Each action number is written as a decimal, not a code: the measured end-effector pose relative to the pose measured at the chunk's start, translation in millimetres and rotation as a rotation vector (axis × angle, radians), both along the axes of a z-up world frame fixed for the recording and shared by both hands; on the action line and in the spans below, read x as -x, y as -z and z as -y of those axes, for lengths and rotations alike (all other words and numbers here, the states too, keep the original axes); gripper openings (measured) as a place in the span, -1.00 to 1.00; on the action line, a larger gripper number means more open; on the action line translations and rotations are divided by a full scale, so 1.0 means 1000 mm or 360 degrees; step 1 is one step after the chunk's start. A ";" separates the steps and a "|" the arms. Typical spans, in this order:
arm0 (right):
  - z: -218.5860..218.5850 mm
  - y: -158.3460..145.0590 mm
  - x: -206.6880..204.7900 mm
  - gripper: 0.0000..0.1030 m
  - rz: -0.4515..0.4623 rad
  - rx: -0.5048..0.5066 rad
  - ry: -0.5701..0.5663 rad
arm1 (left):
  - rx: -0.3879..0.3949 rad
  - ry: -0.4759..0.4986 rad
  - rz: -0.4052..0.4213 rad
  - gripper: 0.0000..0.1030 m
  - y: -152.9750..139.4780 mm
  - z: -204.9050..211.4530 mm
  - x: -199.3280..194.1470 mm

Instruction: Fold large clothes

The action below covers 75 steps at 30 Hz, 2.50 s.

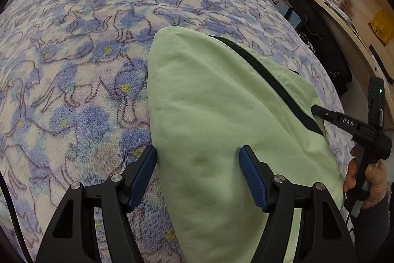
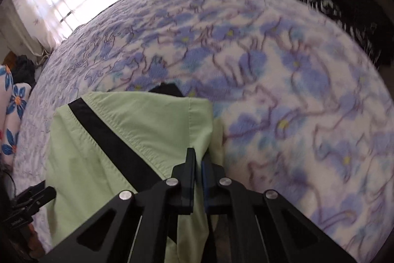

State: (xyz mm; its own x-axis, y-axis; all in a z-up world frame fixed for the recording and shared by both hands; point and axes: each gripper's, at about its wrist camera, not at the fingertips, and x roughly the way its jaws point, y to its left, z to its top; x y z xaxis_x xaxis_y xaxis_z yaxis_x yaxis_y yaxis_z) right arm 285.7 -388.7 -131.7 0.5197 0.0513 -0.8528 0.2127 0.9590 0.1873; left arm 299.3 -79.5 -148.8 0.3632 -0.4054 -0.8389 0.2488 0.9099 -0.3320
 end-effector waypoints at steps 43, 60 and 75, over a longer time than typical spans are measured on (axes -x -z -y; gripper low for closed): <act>-0.016 0.007 0.106 -0.95 0.0005 -0.0159 0.0143 | -0.0062 -0.0123 0.0146 0.40 -0.004 0.003 0.087; -0.056 -0.026 0.114 -0.33 -0.0038 -0.0029 0.0003 | -0.0190 0.0074 0.0086 0.42 -0.028 0.013 0.102; -0.038 -0.082 0.106 0.30 -0.0028 0.0077 -0.0264 | -0.0165 0.0075 -0.0001 0.42 -0.042 -0.013 0.087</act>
